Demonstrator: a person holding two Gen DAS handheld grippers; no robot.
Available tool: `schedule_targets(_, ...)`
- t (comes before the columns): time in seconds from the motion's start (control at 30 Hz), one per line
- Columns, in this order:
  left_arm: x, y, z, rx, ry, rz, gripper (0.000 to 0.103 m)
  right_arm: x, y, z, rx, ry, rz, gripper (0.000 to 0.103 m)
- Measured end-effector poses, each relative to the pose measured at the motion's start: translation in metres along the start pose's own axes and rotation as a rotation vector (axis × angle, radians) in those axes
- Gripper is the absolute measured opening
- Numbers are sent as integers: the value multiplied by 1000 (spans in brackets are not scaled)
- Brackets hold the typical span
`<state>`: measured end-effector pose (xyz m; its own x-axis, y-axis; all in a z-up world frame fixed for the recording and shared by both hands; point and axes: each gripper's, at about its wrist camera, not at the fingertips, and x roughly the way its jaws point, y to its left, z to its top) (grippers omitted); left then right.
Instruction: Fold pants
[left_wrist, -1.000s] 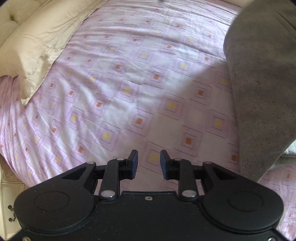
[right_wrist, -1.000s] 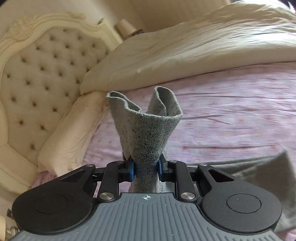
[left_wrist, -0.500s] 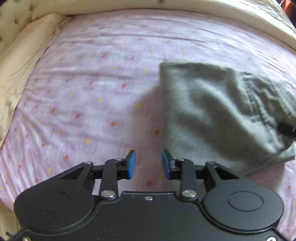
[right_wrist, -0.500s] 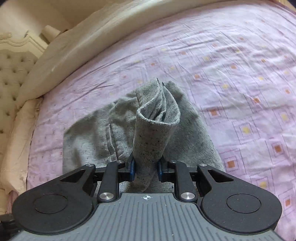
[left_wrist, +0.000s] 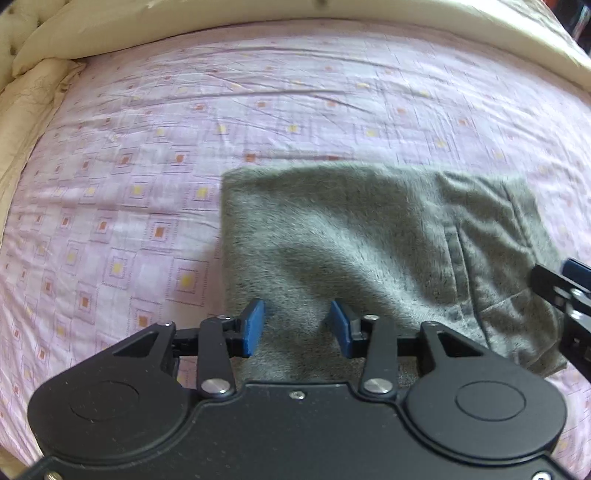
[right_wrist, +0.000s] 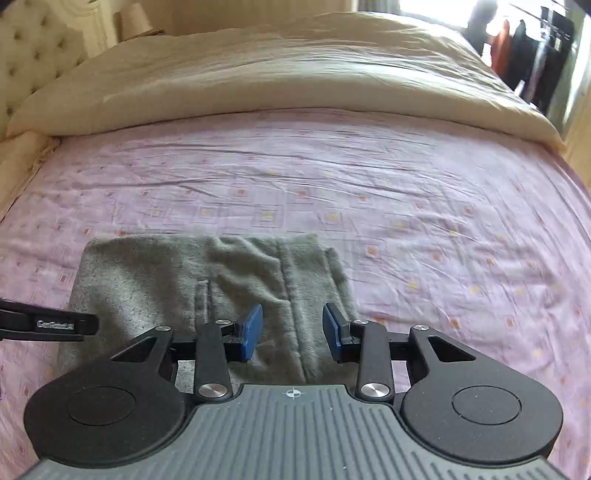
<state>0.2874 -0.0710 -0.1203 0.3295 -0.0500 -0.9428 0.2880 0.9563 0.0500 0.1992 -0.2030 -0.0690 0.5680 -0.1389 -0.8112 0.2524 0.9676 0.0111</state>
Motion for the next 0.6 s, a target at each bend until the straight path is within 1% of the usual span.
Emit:
schedule_targets(0.03, 7, -2, -2, 19, 10, 13, 53, 11, 1, 1, -8, 25, 22, 35)
schedule_targets(0.07, 16, -3, -6, 45, 29, 36, 56, 25, -1, 2, -1, 65, 22, 35)
schedule_targets(0.13, 29, -1, -14, 75, 52, 79, 66, 48, -12, -3, 15, 127, -54, 35)
schedule_targets(0.17, 29, 3, -17, 68, 35, 108, 81, 58, -22, -7, 36, 156, -77, 48)
schedule_targets(0.2, 30, 6, -17, 57, 40, 117, 86, 63, -35, -10, 92, 165, -61, 55)
schedule_targets(0.23, 31, 11, -17, 39, 55, 99, 86, 65, -47, -12, 151, 167, -48, 60)
schedule_targets(0.27, 32, 17, -14, 7, 74, 76, 86, 67, -54, -12, 187, 182, -29, 61)
schedule_targets(0.3, 33, 22, -11, -20, 92, 57, 86, 66, -57, -11, 187, 188, -18, 60)
schedule_targets(0.37, 37, 28, -8, -57, 122, 37, 87, 66, -51, -9, 129, 184, -24, 60)
schedule_targets(0.43, 38, 30, -5, -75, 142, 34, 88, 67, -49, -7, 116, 186, -25, 60)
schedule_targets(0.53, 40, 29, -3, -87, 164, 37, 88, 70, -53, -7, 178, 198, -8, 60)
schedule_targets(0.6, 41, 30, -3, -90, 171, 40, 90, 71, -54, -8, 193, 200, 0, 60)
